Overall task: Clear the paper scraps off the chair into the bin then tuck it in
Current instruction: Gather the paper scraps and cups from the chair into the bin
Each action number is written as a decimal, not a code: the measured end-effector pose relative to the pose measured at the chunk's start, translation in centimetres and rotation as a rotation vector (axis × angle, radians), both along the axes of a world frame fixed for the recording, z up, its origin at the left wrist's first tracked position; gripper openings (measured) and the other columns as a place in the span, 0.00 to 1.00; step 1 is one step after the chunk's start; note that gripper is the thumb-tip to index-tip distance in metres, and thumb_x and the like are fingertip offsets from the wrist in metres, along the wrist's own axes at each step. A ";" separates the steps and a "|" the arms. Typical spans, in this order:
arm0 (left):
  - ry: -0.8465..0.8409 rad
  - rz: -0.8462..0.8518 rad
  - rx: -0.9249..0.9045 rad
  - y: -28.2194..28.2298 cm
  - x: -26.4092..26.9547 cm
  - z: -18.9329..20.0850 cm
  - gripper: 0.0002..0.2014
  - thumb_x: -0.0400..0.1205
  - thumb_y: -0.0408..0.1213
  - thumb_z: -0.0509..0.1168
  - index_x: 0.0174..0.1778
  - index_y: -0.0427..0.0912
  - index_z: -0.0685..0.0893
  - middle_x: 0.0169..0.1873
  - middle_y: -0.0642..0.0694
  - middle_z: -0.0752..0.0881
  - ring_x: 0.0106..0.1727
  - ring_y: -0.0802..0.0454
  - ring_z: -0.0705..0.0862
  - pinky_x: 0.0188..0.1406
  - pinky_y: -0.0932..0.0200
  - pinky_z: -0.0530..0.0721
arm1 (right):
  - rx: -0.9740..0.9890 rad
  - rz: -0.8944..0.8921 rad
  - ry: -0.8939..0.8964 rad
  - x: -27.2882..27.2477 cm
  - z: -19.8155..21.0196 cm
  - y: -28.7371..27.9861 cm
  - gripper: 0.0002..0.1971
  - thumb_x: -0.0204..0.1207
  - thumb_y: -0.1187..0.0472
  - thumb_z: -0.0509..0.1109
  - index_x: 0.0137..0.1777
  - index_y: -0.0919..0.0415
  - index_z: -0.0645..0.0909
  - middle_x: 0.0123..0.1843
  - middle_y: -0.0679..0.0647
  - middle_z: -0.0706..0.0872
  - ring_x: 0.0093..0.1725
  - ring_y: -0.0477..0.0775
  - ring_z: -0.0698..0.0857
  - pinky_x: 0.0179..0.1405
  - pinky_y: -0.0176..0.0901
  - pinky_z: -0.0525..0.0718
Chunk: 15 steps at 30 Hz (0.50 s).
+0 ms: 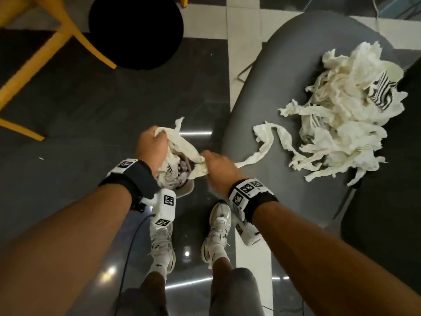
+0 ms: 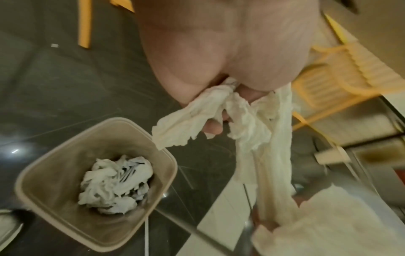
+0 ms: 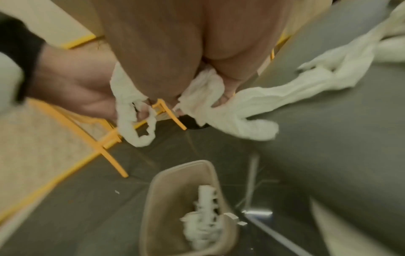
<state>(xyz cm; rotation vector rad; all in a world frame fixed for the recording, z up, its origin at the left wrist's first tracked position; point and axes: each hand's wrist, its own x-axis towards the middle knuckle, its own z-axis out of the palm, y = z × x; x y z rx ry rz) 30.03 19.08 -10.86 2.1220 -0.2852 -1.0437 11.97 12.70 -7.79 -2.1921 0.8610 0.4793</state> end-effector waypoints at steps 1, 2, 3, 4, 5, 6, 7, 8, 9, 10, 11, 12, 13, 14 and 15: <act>0.047 0.120 -0.008 1.0 1.5 -0.3 0.10 0.71 0.36 0.57 0.36 0.44 0.85 0.37 0.42 0.87 0.41 0.44 0.84 0.43 0.50 0.80 | 0.069 -0.028 -0.025 2.0 -0.3 1.3 0.20 0.80 0.66 0.64 0.72 0.61 0.72 0.62 0.63 0.86 0.60 0.66 0.86 0.56 0.51 0.81; 0.101 0.225 -0.017 2.1 2.9 -0.8 0.11 0.69 0.37 0.58 0.35 0.46 0.87 0.38 0.40 0.88 0.42 0.44 0.86 0.43 0.49 0.81 | 0.136 -0.069 -0.045 3.9 -0.8 2.4 0.22 0.80 0.66 0.64 0.74 0.60 0.72 0.62 0.62 0.87 0.60 0.66 0.86 0.56 0.49 0.81; 0.139 0.286 -0.028 3.1 3.9 -0.8 0.11 0.70 0.37 0.59 0.37 0.46 0.88 0.39 0.39 0.88 0.42 0.43 0.86 0.42 0.49 0.82 | 0.185 -0.107 -0.063 5.8 -1.7 3.5 0.22 0.81 0.66 0.64 0.75 0.60 0.72 0.62 0.62 0.87 0.61 0.65 0.86 0.58 0.47 0.81; 0.176 0.302 -0.039 4.1 4.6 -1.0 0.10 0.72 0.35 0.60 0.39 0.46 0.88 0.40 0.39 0.88 0.42 0.44 0.86 0.41 0.51 0.82 | 0.218 -0.126 -0.059 7.5 -2.8 4.4 0.21 0.81 0.65 0.64 0.75 0.61 0.73 0.63 0.62 0.87 0.63 0.65 0.86 0.60 0.46 0.80; 0.195 0.290 -0.047 5.1 5.2 -1.4 0.10 0.75 0.34 0.61 0.42 0.45 0.88 0.40 0.39 0.88 0.41 0.45 0.86 0.39 0.54 0.82 | 0.235 -0.130 -0.038 9.0 -4.4 5.2 0.20 0.82 0.64 0.64 0.74 0.63 0.74 0.64 0.63 0.86 0.64 0.65 0.85 0.64 0.48 0.81; 0.208 0.269 -0.052 6.1 5.5 -2.2 0.09 0.77 0.34 0.61 0.44 0.44 0.87 0.39 0.41 0.88 0.39 0.46 0.86 0.36 0.58 0.83 | 0.248 -0.132 0.002 10.2 -6.0 6.0 0.19 0.83 0.62 0.63 0.73 0.64 0.75 0.66 0.64 0.85 0.66 0.66 0.83 0.68 0.52 0.80; 0.205 0.261 -0.036 7.0 5.8 -3.3 0.09 0.77 0.35 0.61 0.45 0.44 0.87 0.37 0.44 0.88 0.38 0.47 0.85 0.34 0.60 0.83 | 0.255 -0.127 0.044 11.2 -7.8 6.8 0.19 0.84 0.61 0.62 0.73 0.65 0.75 0.68 0.65 0.83 0.68 0.66 0.82 0.71 0.55 0.78; 0.206 0.259 -0.012 8.0 6.0 -4.8 0.09 0.75 0.37 0.63 0.44 0.45 0.88 0.36 0.46 0.88 0.39 0.47 0.86 0.35 0.58 0.85 | 0.264 -0.118 0.073 12.0 -9.7 7.5 0.19 0.85 0.60 0.61 0.73 0.66 0.75 0.69 0.65 0.83 0.70 0.66 0.81 0.73 0.57 0.76; 0.228 0.258 0.017 8.8 6.0 -6.5 0.10 0.72 0.40 0.64 0.45 0.45 0.89 0.37 0.46 0.90 0.41 0.45 0.88 0.40 0.52 0.89 | 0.280 -0.128 0.088 12.5 -11.6 8.1 0.19 0.85 0.59 0.61 0.73 0.66 0.75 0.70 0.65 0.83 0.71 0.66 0.81 0.74 0.57 0.75; 0.255 0.253 0.040 9.6 6.0 -8.6 0.13 0.70 0.44 0.66 0.47 0.46 0.90 0.40 0.46 0.92 0.45 0.44 0.90 0.49 0.43 0.91 | 0.311 -0.152 0.097 12.6 -13.2 8.6 0.20 0.85 0.58 0.61 0.74 0.66 0.75 0.70 0.64 0.83 0.71 0.65 0.81 0.73 0.58 0.76; 0.275 0.236 0.059 10.4 5.8 -10.8 0.15 0.69 0.47 0.68 0.49 0.48 0.91 0.44 0.46 0.93 0.49 0.43 0.92 0.54 0.36 0.90 | 0.330 -0.180 0.099 12.6 -14.9 8.9 0.22 0.84 0.56 0.62 0.75 0.65 0.74 0.70 0.63 0.84 0.70 0.64 0.81 0.73 0.58 0.77; 0.291 0.204 0.076 11.2 5.5 -12.9 0.17 0.68 0.49 0.69 0.50 0.51 0.92 0.46 0.47 0.94 0.51 0.42 0.92 0.56 0.33 0.89 | 0.351 -0.210 0.087 12.3 -16.3 9.3 0.23 0.83 0.55 0.63 0.75 0.64 0.74 0.70 0.61 0.84 0.70 0.63 0.82 0.72 0.58 0.78; 0.310 0.178 0.088 11.8 5.0 -14.6 0.18 0.68 0.50 0.70 0.52 0.52 0.92 0.48 0.48 0.94 0.53 0.43 0.92 0.57 0.33 0.89 | 0.379 -0.246 0.079 12.1 -17.6 9.5 0.22 0.83 0.56 0.64 0.74 0.63 0.75 0.69 0.60 0.84 0.69 0.61 0.82 0.73 0.57 0.78; 0.326 0.160 0.099 12.2 4.5 -16.0 0.18 0.69 0.48 0.70 0.54 0.52 0.91 0.50 0.48 0.94 0.54 0.44 0.92 0.59 0.35 0.89 | 0.410 -0.278 0.055 11.8 -19.0 9.7 0.20 0.83 0.57 0.64 0.73 0.62 0.77 0.70 0.60 0.84 0.70 0.60 0.81 0.74 0.55 0.77; 0.324 0.141 0.096 12.4 3.8 -16.8 0.17 0.72 0.44 0.70 0.57 0.51 0.90 0.52 0.48 0.93 0.55 0.45 0.91 0.61 0.38 0.88 | 0.433 -0.293 0.055 11.6 -20.3 9.8 0.20 0.83 0.60 0.65 0.73 0.62 0.77 0.71 0.59 0.84 0.71 0.59 0.80 0.75 0.52 0.75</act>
